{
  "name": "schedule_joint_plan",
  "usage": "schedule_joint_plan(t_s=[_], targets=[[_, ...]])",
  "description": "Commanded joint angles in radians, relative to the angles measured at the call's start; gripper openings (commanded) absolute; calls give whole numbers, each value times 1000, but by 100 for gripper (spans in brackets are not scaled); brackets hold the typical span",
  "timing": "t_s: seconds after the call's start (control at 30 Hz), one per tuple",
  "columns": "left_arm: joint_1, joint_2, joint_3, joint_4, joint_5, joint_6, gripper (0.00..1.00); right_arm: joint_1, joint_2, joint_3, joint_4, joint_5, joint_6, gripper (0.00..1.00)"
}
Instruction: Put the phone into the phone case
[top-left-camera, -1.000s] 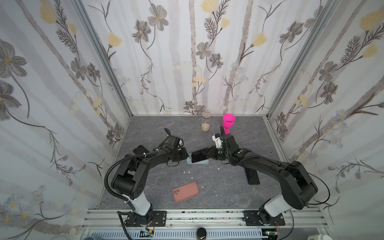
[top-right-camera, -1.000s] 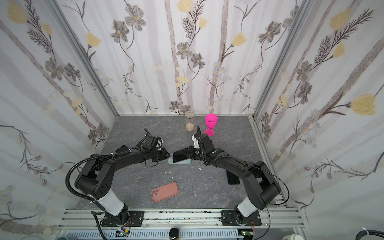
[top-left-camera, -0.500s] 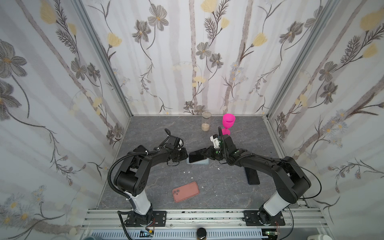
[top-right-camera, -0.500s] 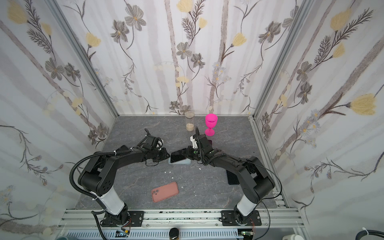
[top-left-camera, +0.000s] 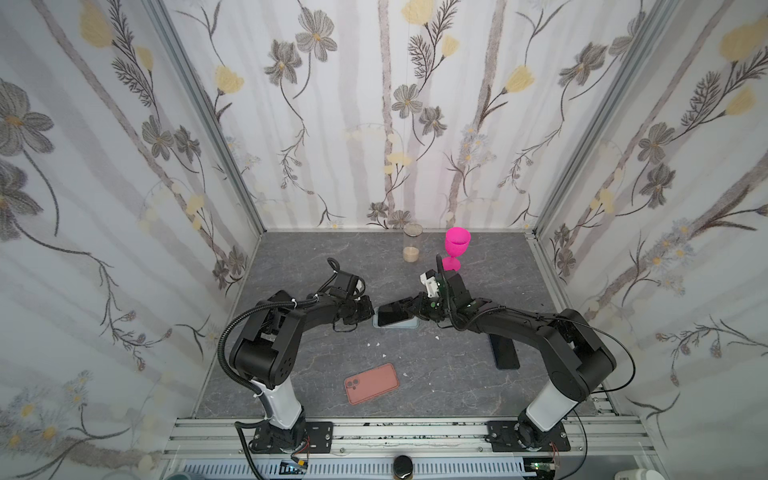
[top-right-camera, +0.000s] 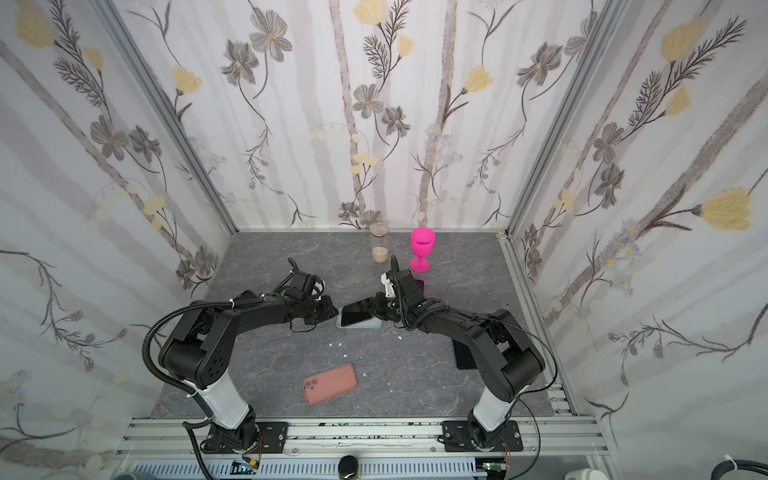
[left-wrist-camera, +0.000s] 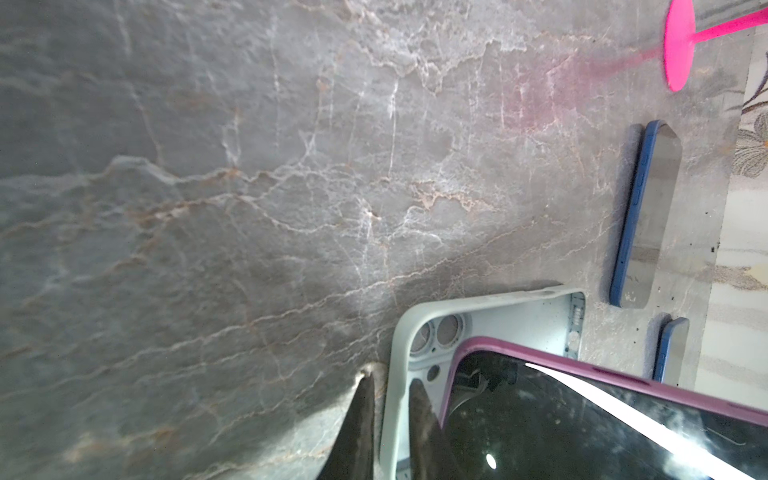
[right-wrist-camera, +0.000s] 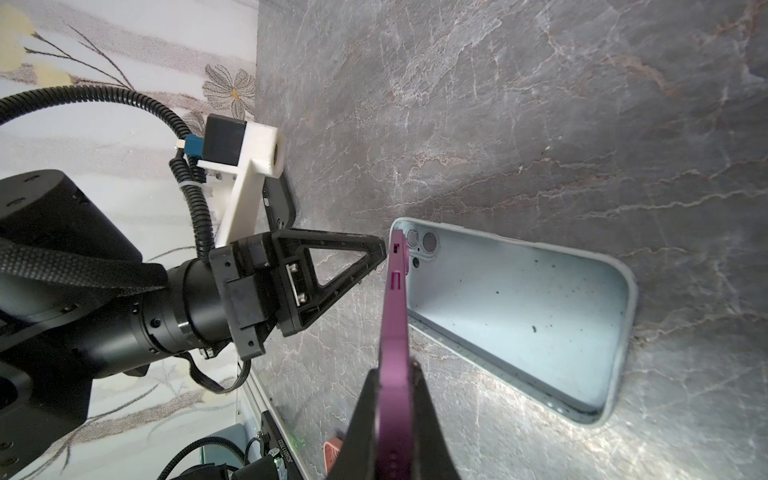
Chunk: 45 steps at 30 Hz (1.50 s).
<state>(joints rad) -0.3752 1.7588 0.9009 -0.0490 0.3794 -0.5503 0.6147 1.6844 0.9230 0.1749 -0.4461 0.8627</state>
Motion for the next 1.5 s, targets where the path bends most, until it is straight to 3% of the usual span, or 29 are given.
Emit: schedule_joint_plan(t_s=[0.0, 1.47], targets=[[1, 5, 8, 26, 11, -9, 15, -2, 5, 10, 60, -26, 7, 0], [-48, 56, 4, 66, 129, -45, 22, -38, 117, -56, 98, -62, 65, 0]])
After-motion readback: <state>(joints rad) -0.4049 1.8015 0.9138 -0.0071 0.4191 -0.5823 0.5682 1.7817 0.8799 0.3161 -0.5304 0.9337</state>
